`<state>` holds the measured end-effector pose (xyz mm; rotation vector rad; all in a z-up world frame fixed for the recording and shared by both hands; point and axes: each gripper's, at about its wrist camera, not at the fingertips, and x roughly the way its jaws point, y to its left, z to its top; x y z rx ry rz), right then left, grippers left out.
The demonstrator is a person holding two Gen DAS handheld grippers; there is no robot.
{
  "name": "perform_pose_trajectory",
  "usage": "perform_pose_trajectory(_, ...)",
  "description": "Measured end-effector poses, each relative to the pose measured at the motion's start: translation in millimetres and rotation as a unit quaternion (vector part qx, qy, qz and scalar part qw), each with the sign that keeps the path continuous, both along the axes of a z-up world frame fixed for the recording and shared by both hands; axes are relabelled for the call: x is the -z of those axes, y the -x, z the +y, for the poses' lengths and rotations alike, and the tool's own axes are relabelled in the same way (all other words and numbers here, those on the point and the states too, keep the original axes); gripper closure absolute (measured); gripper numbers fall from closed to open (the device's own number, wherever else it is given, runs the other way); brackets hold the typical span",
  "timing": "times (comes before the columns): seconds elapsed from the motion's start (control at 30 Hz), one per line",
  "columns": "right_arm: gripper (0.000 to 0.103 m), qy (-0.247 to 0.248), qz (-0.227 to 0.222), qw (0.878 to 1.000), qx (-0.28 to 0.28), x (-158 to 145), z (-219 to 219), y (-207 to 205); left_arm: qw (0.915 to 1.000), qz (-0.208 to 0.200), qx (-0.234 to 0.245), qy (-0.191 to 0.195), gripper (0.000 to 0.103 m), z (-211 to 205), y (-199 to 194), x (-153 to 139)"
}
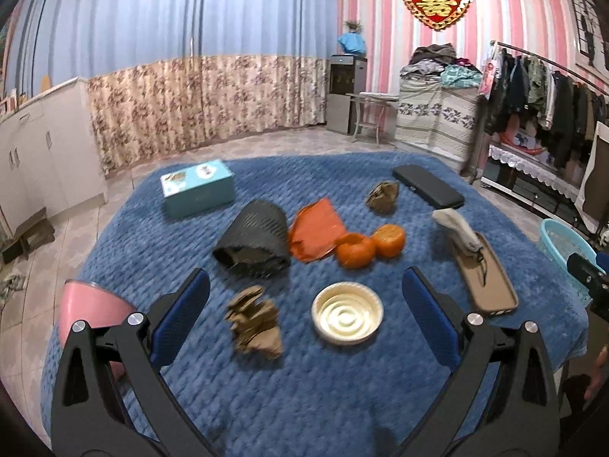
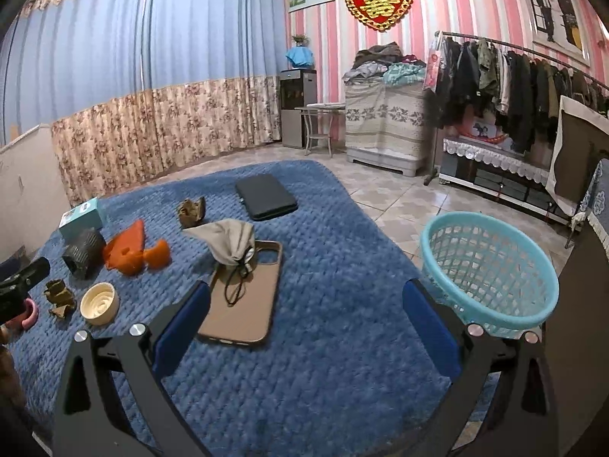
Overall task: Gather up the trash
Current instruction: 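Move both tools back over the rug toward the remaining items, then grasp the brown paper bag with the left tool while the right tool grasps the cream bowl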
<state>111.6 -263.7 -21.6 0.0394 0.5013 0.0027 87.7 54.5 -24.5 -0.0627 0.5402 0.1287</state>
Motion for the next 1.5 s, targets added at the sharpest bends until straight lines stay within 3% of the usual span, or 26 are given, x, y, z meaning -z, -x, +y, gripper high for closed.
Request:
perform_pose_trajectory(0.47, 0.004, 0.0, 0.025, 1.0, -0.014, 27.2, 22.4, -7.7, 0.9977, 0.06, -0.028, -0.007, 0.005, 32.3, 1.6, 52.5)
perform_pose_trajectory(0.83, 0.004, 0.009, 0.042, 0.999, -0.031, 40.1, 37.0, -14.2, 0.9963, 0.083, -0.022, 0.011, 0.011, 50.9, -27.6, 61.4)
perform_pose_trajectory(0.87, 0.005, 0.012, 0.043, 0.998, -0.033, 40.4, 38.3, -14.6, 0.9958, 0.089, -0.016, 0.014, 0.013, 50.5, -33.6, 63.3)
perform_pose_trajectory(0.93, 0.004, 0.014, 0.043, 0.998, -0.034, 39.7, 39.9, -14.7, 0.9944, 0.103, -0.002, 0.022, 0.026, 49.2, -42.3, 67.5)
perform_pose_trajectory(1.0, 0.004, 0.014, 0.044, 0.998, -0.035, 39.4, 41.1, -15.1, 0.9933, 0.111, 0.009, 0.028, 0.052, 48.4, -46.7, 70.5)
perform_pose_trajectory(1.07, 0.004, 0.014, 0.046, 0.998, -0.041, 39.6, 46.1, -15.6, 0.9924, 0.117, 0.021, 0.033, 0.062, 46.4, -47.3, 73.6)
perform_pose_trajectory(1.27, 0.005, 0.023, 0.048, 0.996, -0.078, 38.9, 80.3, -15.0, 0.9961, 0.085, 0.016, 0.014, 0.064, 51.8, -29.0, 58.9)
perform_pose_trajectory(1.5, 0.005, 0.023, 0.065, 0.988, -0.14, 48.4, 134.5, -14.2, 0.9986, 0.047, -0.016, 0.019, 0.064, 83.0, -2.7, 35.3)
